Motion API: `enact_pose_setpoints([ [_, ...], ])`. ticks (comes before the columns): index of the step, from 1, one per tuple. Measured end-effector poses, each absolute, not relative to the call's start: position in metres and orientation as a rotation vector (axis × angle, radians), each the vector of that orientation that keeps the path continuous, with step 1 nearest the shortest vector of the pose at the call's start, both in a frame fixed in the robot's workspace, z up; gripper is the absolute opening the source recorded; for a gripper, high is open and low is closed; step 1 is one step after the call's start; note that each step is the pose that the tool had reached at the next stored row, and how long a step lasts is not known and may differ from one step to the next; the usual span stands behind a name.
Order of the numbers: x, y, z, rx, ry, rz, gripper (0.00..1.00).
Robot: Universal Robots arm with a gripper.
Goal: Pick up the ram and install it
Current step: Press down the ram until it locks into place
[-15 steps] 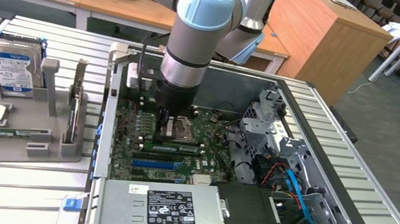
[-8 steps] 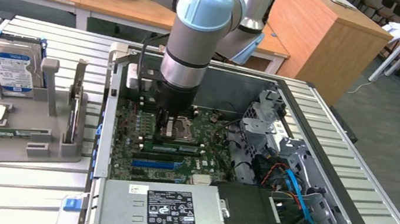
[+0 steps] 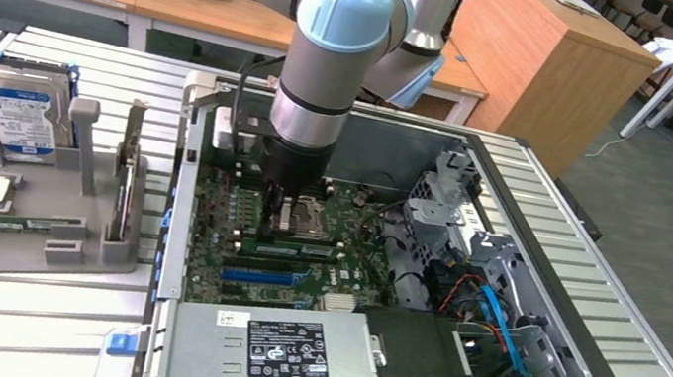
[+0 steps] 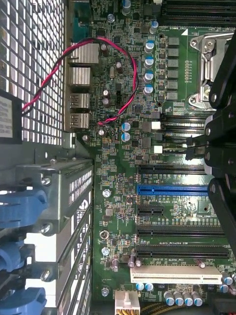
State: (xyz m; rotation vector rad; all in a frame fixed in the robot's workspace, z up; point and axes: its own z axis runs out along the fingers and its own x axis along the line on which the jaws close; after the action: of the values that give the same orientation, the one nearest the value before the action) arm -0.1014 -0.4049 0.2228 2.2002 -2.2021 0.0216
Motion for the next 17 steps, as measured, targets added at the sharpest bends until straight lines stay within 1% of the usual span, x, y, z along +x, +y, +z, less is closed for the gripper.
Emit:
enact_pose_setpoints([
  [17, -0.1024, -0.4049, 0.2219, 2.202, -2.204, 0.026, 0.1],
])
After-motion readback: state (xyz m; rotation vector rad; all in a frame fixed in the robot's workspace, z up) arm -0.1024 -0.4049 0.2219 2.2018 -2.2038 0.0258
